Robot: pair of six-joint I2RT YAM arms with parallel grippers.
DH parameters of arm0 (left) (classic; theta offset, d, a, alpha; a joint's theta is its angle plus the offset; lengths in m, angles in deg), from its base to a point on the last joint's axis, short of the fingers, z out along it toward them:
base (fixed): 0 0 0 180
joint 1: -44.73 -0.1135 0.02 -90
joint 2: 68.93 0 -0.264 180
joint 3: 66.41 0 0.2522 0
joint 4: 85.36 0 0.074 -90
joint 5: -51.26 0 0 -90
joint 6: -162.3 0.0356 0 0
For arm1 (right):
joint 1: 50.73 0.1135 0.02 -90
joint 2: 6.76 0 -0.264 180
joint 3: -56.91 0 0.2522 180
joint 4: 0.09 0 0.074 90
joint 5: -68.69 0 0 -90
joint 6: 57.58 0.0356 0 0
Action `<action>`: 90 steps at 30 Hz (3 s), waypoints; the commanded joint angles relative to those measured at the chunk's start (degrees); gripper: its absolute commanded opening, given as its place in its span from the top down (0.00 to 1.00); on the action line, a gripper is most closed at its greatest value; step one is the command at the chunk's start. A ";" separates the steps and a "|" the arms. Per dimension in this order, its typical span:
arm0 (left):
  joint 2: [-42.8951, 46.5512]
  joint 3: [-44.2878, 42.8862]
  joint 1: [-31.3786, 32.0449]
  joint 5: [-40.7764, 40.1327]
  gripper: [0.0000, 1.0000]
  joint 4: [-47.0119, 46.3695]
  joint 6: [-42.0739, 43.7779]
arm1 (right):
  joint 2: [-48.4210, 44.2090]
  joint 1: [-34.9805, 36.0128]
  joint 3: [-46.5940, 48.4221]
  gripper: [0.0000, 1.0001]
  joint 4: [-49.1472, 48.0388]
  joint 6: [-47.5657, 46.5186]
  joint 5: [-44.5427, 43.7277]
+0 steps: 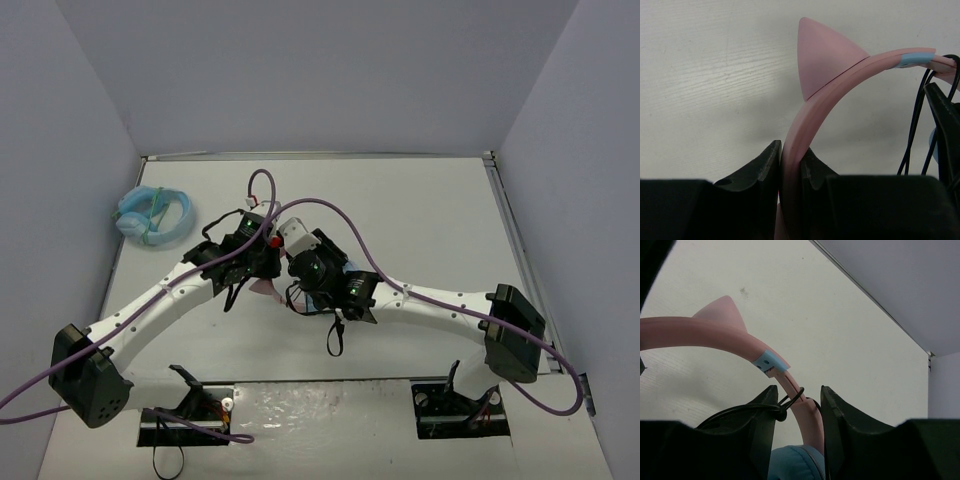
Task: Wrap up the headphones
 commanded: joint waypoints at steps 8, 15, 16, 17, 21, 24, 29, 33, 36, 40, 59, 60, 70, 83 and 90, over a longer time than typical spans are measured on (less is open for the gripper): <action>1.00 -3.72 0.84 -0.68 1.00 -4.86 -2.07 | -4.17 0.04 6.34 0.59 4.24 1.25 -7.49; 0.99 -3.89 0.84 -0.63 1.00 -4.78 -2.07 | -3.02 -0.35 6.92 0.56 5.15 0.83 -8.91; 1.02 -3.95 0.84 -0.64 1.00 -4.73 -2.07 | -2.54 -0.46 7.16 0.56 5.41 0.72 -9.18; 1.08 -4.00 0.84 -0.69 1.00 -4.67 -2.07 | -2.00 -0.59 7.47 0.55 5.68 0.72 -9.45; 1.21 -4.05 0.84 -0.64 1.00 -4.45 -2.02 | -0.79 -1.08 8.39 0.53 5.81 0.90 -9.40; 1.36 -4.09 0.84 -0.51 1.00 -4.31 -1.97 | 0.07 -1.62 9.16 0.51 5.83 0.92 -9.21; 1.61 -4.10 0.84 -0.51 1.00 -4.14 -1.89 | 1.74 -2.47 10.48 0.49 6.87 0.85 -9.44; 1.82 -4.18 0.84 -0.64 1.00 -3.92 -1.72 | 2.51 -3.19 11.19 0.49 7.26 1.41 -9.32; 1.80 -4.18 0.84 -0.69 1.00 -3.97 -1.72 | 2.31 -3.37 11.57 0.47 7.26 1.93 -8.79; 1.43 -4.09 0.84 -0.43 1.00 -4.41 -1.91 | 2.18 -3.38 11.92 0.44 7.26 2.30 -6.39; -0.91 -3.88 0.84 -2.01 1.00 -6.06 -2.07 | 0.77 -3.38 13.63 0.42 9.88 6.36 -9.54; -1.27 -3.99 0.84 -2.01 1.00 -6.24 -2.07 | 0.60 -3.38 13.99 0.42 10.06 7.08 -9.78; -4.97 -4.90 0.75 -3.94 1.00 -8.40 -1.42 | -0.61 -3.47 16.12 0.38 13.32 13.15 -10.78; -12.19 -8.48 -0.04 -3.77 1.00 -15.92 -0.49 | -2.93 -3.47 13.23 0.36 15.17 17.50 -9.97; -17.55 -9.28 -0.57 -3.33 1.00 -19.08 -0.66 | -4.69 -3.47 11.73 0.36 15.96 19.17 -10.24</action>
